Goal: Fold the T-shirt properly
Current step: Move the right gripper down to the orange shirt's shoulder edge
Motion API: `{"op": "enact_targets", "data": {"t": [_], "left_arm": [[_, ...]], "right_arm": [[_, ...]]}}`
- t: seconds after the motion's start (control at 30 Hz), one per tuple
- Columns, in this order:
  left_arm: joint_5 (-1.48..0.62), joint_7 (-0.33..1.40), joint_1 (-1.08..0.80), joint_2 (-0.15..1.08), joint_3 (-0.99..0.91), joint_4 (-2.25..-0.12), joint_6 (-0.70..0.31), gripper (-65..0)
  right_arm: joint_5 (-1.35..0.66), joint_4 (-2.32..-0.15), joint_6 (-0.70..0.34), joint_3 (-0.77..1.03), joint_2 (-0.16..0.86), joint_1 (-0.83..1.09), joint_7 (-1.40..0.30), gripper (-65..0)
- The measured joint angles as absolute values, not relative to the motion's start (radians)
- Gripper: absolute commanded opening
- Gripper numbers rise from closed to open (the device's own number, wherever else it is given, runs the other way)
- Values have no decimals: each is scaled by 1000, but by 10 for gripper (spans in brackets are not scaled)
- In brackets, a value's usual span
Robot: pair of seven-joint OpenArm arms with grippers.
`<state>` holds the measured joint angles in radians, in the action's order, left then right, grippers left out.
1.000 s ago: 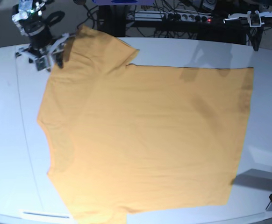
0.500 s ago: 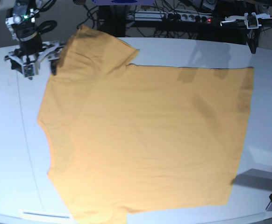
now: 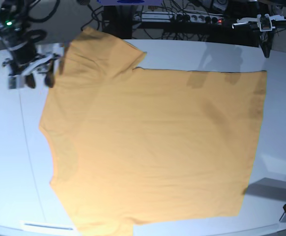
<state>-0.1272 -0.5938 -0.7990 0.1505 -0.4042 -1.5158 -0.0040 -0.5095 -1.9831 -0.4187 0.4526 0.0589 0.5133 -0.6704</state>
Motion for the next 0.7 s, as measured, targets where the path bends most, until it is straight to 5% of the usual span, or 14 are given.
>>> {"op": "enact_targets", "data": {"t": [0.27, 0.7], "left_arm": [[-127, -594, -799, 150, -404, -1516, -4, -650], [-128, -594, -798, 151, -404, -1504, -4, -650]], "right_arm": [[-680, -1983, -419, 569, 88, 441, -881, -308], [-682, -1966, -419, 561, 30, 439, -942, -308]]}}
